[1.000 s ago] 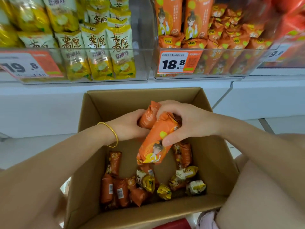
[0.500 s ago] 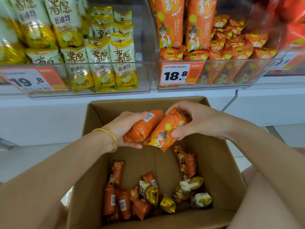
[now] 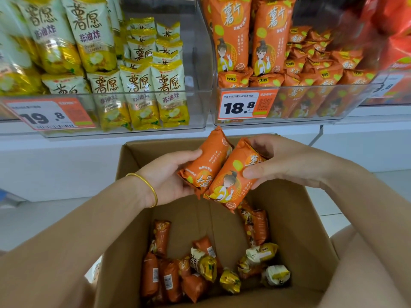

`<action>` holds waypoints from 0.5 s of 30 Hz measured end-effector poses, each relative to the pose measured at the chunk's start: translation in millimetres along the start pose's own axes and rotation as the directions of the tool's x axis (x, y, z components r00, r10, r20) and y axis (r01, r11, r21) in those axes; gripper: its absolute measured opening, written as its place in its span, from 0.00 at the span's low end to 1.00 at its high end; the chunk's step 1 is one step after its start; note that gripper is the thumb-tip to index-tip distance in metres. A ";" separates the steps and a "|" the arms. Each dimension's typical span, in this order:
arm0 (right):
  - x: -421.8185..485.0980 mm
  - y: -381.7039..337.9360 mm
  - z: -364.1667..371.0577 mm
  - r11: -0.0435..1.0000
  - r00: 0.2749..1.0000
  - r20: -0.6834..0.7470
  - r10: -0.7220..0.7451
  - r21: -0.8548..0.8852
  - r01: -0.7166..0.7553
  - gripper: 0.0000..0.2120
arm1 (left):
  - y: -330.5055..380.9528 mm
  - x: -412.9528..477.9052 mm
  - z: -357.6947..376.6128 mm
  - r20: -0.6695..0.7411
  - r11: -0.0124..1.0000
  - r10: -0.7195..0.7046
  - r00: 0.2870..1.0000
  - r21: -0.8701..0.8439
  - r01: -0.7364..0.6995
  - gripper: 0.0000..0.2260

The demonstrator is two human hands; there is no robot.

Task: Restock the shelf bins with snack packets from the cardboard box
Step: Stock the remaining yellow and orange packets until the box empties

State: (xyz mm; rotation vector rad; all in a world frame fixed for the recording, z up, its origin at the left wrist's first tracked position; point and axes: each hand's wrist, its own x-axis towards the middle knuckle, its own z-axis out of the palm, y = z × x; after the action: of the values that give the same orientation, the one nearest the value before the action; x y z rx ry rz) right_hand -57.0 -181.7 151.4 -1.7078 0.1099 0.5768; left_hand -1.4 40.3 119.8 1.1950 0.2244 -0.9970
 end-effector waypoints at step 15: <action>-11.1 -9.9 -15.6 0.956 0.981 0.015 -0.195 0.225 0.187 0.42 | -1.5 -10.5 24.7 0.146 0.982 0.183 0.972 0.013 -0.187 0.24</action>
State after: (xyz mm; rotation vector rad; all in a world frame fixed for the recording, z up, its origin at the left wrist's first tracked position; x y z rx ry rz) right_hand -58.0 -196.8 166.7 -1.4691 -0.0171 0.4340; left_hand -17.0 24.8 135.2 1.1405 -0.0151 -0.9200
